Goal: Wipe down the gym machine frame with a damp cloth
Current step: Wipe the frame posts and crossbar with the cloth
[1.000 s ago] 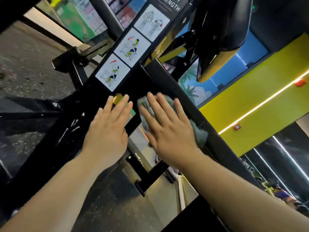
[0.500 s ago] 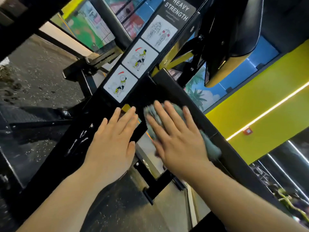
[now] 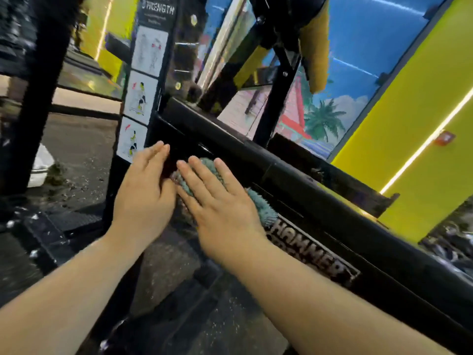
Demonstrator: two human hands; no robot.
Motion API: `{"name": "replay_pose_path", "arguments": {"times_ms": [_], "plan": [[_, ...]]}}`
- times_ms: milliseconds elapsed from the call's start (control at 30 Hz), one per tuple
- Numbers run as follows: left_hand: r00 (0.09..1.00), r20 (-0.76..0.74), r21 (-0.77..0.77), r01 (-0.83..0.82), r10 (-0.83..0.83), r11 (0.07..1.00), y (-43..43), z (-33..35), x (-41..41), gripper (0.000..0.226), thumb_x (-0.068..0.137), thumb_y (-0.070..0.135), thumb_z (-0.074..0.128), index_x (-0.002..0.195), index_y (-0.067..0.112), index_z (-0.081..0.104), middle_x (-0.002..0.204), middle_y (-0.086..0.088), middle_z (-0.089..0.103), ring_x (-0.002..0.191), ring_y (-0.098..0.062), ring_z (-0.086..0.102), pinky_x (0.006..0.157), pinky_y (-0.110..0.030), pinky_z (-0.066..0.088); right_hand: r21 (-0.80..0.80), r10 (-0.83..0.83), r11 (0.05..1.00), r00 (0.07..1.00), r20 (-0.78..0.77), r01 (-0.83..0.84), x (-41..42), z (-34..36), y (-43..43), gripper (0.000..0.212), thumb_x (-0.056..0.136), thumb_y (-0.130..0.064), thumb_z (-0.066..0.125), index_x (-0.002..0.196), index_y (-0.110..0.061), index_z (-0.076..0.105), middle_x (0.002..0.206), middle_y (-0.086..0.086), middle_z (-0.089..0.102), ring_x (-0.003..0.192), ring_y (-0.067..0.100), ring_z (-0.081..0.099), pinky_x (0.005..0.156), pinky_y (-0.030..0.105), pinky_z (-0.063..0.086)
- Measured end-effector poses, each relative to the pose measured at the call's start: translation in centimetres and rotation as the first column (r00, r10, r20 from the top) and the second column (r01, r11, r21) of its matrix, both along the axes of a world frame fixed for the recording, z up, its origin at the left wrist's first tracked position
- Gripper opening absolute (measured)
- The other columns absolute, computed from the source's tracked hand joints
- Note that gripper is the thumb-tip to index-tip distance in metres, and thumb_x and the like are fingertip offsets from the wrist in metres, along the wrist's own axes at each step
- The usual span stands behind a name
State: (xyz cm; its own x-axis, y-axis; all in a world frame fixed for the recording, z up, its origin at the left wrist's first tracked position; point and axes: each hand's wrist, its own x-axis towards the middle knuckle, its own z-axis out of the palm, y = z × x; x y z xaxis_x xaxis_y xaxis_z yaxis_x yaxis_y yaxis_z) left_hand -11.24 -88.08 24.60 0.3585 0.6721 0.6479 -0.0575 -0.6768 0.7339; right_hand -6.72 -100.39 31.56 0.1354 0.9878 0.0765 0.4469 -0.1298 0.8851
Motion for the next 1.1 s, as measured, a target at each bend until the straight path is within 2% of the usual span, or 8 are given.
{"name": "replay_pose_path", "arguments": {"times_ms": [200, 267, 400, 533, 667, 800, 967, 1100], "plan": [[0.978, -0.182, -0.195, 0.07, -0.106, 0.978, -3.6, 2.7, -0.4, 0.051, 0.098, 0.006, 0.033, 0.148, 0.011, 0.024, 0.157, 0.0, 0.013, 0.143, -0.009, 0.009, 0.107, -0.013, 0.004, 0.052, -0.05, 0.997, 0.99, -0.135, 0.058, -0.3, 0.5, -7.9, 0.06, 0.103, -0.03, 0.016, 0.149, -0.008, -0.016, 0.154, 0.013, -0.03, 0.141, 0.032, -0.029, 0.089, 0.049, -0.037], [0.961, -0.193, -0.311, 0.132, -0.198, 0.941, -4.2, 3.5, -1.3, 0.05, 0.098, 0.002, 0.033, 0.147, 0.011, 0.028, 0.157, 0.001, 0.017, 0.143, -0.011, 0.014, 0.114, -0.021, 0.01, 0.054, -0.035, 0.998, 0.991, -0.13, 0.042, -0.4, 0.7, -8.6, 0.06, 0.103, -0.028, 0.015, 0.15, -0.006, -0.015, 0.154, 0.016, -0.028, 0.141, 0.033, -0.028, 0.092, 0.049, -0.034], [0.942, -0.232, -0.421, 0.129, -0.244, 0.898, -4.9, 5.4, -3.1, 0.049, 0.099, 0.008, 0.033, 0.147, 0.02, 0.031, 0.153, 0.005, 0.027, 0.138, -0.013, 0.027, 0.105, -0.022, 0.025, 0.064, 0.001, 0.998, 0.995, -0.099, 0.006, -0.3, 0.9, -8.8, 0.063, 0.102, -0.029, 0.013, 0.146, -0.002, -0.022, 0.15, 0.02, -0.034, 0.14, 0.036, -0.03, 0.096, 0.05, -0.031], [0.971, -0.162, -0.362, 0.111, -0.179, 0.926, -2.3, 4.3, -3.4, 0.048, 0.098, 0.01, 0.033, 0.145, 0.019, 0.035, 0.146, 0.0, 0.039, 0.131, -0.017, 0.039, 0.105, -0.027, 0.031, 0.056, -0.065, 0.996, 0.991, -0.115, 0.072, -0.9, 0.6, -7.1, 0.061, 0.102, -0.027, 0.013, 0.136, -0.004, -0.033, 0.135, 0.016, -0.046, 0.133, 0.033, -0.039, 0.098, 0.049, -0.032], [0.993, -0.038, -0.213, 0.103, -0.114, 0.971, 1.5, 1.5, -2.9, 0.044, 0.098, 0.009, 0.036, 0.142, 0.013, 0.038, 0.149, -0.002, 0.034, 0.138, -0.014, 0.027, 0.112, -0.026, 0.018, 0.204, -0.106, 0.972, 0.992, -0.075, 0.119, -0.7, -0.9, -3.0, 0.061, 0.102, -0.035, 0.012, 0.138, -0.014, -0.033, 0.132, 0.012, -0.053, 0.119, 0.028, -0.051, 0.092, 0.049, -0.041], [0.964, 0.144, -0.142, 0.242, -0.222, 0.96, 4.4, 0.6, -2.1, 0.045, 0.095, 0.013, 0.037, 0.14, 0.005, 0.04, 0.147, -0.009, 0.037, 0.139, -0.019, 0.027, 0.116, -0.028, 0.017, 0.377, -0.065, 0.925, 0.997, 0.047, 0.043, -0.1, -2.3, 4.6, 0.061, 0.099, -0.045, 0.02, 0.15, -0.023, -0.003, 0.158, 0.007, -0.014, 0.146, 0.025, -0.015, 0.104, 0.051, -0.03], [0.914, 0.184, -0.004, 0.368, -0.361, 0.93, 6.4, 0.4, -2.1, 0.058, 0.086, 0.025, 0.032, 0.14, 0.004, 0.04, 0.145, -0.015, 0.039, 0.137, -0.025, 0.029, 0.116, -0.037, 0.018, 0.483, -0.049, 0.875, 0.992, 0.112, -0.011, 0.7, -3.8, 10.6, 0.066, 0.085, -0.042, 0.06, 0.145, -0.024, 0.04, 0.156, 0.001, 0.029, 0.145, 0.022, 0.017, 0.116, 0.049, -0.01], [0.906, 0.048, 0.152, 0.41, -0.421, 0.899, 6.3, -1.0, -2.3, 0.062, 0.089, 0.037, 0.026, 0.137, 0.002, 0.045, 0.146, -0.016, 0.037, 0.138, -0.031, 0.029, 0.114, -0.037, 0.02, 0.635, -0.275, 0.755, 0.958, 0.082, 0.163, 0.0, -6.3, 1.0, 0.06, 0.089, -0.036, 0.048, 0.146, -0.024, 0.032, 0.162, 0.003, 0.002, 0.149, 0.024, -0.001, 0.116, 0.052, -0.003]]}}
